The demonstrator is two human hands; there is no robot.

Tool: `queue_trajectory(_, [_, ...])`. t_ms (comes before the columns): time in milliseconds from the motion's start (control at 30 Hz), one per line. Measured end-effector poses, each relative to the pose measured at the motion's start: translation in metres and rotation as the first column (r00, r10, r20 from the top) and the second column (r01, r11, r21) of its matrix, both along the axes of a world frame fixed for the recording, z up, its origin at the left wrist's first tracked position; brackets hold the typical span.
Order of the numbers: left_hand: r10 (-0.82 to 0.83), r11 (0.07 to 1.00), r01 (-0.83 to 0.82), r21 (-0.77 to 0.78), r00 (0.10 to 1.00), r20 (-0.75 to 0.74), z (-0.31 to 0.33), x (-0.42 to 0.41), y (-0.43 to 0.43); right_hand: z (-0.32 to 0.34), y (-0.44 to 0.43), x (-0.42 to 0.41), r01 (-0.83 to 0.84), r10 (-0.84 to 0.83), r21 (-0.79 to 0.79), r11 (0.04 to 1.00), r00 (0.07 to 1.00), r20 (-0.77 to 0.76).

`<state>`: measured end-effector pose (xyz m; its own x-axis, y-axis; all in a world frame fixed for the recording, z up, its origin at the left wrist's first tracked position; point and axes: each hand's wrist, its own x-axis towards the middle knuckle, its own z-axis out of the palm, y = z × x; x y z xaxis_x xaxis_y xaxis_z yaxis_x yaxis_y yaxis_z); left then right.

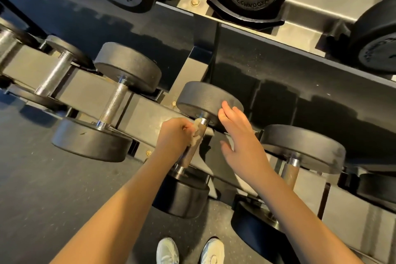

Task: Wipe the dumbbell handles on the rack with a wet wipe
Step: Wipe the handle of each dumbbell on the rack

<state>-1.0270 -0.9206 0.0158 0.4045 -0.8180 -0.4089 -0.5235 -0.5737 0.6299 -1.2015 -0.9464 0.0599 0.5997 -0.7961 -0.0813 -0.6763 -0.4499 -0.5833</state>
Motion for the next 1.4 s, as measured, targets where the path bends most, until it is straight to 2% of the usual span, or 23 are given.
queue_trajectory(133, [-0.099,0.994,0.096,0.055,0.993,0.061,-0.003,0.002,0.02,-0.001,0.001,0.0,-0.004,0.004,-0.021,1.0,1.0,-0.013])
queue_trajectory(233, [-0.195,0.974,0.18,0.135,0.975,0.108,-0.001,0.011,0.028,-0.004,0.015,0.001,0.077,-0.076,-0.103,0.992,0.997,0.015])
queue_trajectory(333, [-0.132,0.991,0.131,0.038,0.99,0.044,0.007,0.009,0.033,-0.013,0.037,0.002,0.09,-0.073,-0.119,0.989,0.987,0.144])
queue_trajectory(367, [-0.084,0.996,0.084,-0.016,0.996,-0.007,0.009,0.007,0.036,-0.016,0.044,0.004,0.085,-0.074,-0.049,0.995,0.98,0.184])
queue_trajectory(433, [-0.014,0.996,-0.001,-0.093,0.987,-0.158,0.012,0.002,0.04,-0.021,0.052,0.01,0.111,-0.161,0.192,0.975,0.95,0.269])
queue_trajectory(500, [0.017,0.993,-0.051,-0.106,0.955,-0.295,0.016,0.0,0.041,-0.023,0.054,0.017,0.14,-0.31,0.44,0.887,0.888,0.341])
queue_trajectory(600, [0.014,0.991,-0.063,-0.12,0.929,-0.369,0.017,0.0,0.038,-0.03,0.054,0.026,0.126,-0.479,0.632,0.765,0.768,0.426])
queue_trajectory(667, [-0.01,0.99,-0.037,-0.133,0.94,-0.341,0.019,-0.001,0.039,-0.035,0.055,0.029,0.183,-0.573,0.677,0.713,0.709,0.412])
queue_trajectory(733, [-0.047,0.982,0.0,-0.189,0.969,-0.243,0.025,0.001,0.04,-0.035,0.056,0.031,0.322,-0.65,0.652,0.686,0.673,0.352])
queue_trajectory(833, [-0.094,0.915,0.08,-0.394,0.995,-0.016,0.038,0.013,0.033,-0.035,0.047,0.03,0.562,-0.662,0.381,0.734,0.718,0.217])
queue_trajectory(900, [-0.154,0.863,0.177,-0.473,0.984,0.087,0.041,0.02,0.02,-0.032,0.04,0.037,0.607,-0.638,0.206,0.767,0.755,0.15])
queue_trajectory(933, [-0.193,0.856,0.231,-0.462,0.973,0.13,0.04,0.022,0.013,-0.032,0.037,0.045,0.602,-0.626,0.181,0.778,0.769,0.131])
queue_trajectory(1000, [-0.259,0.852,0.31,-0.422,0.95,0.174,0.037,0.024,0.001,-0.031,0.034,0.063,0.576,-0.6,0.2,0.793,0.795,0.087])
queue_trajectory(1067, [-0.293,0.832,0.349,-0.431,0.937,0.192,0.036,0.026,-0.006,-0.032,0.037,0.071,0.549,-0.606,0.321,0.771,0.788,0.107])
queue_trajectory(1167, [-0.317,0.819,0.371,-0.438,0.928,0.194,0.033,0.034,-0.008,-0.029,0.048,0.062,0.423,-0.691,0.659,0.622,0.692,0.207])
queue_trajectory(1200, [-0.328,0.818,0.381,-0.431,0.924,0.194,0.033,0.036,-0.008,-0.03,0.051,0.058,0.378,-0.692,0.711,0.593,0.691,0.209])
queue_trajectory(1267, [-0.353,0.819,0.396,-0.415,0.918,0.179,0.033,0.039,-0.007,-0.033,0.053,0.053,0.369,-0.649,0.691,0.622,0.736,0.192])
queue_trajectory(1333, [-0.371,0.819,0.406,-0.405,0.914,0.166,0.034,0.04,-0.007,-0.036,0.051,0.056,0.438,-0.619,0.569,0.696,0.767,0.167])
queue_trajectory(1400, [-0.388,0.817,0.418,-0.396,0.908,0.159,0.034,0.042,-0.008,-0.038,0.049,0.061,0.515,-0.668,0.503,0.694,0.722,0.181])
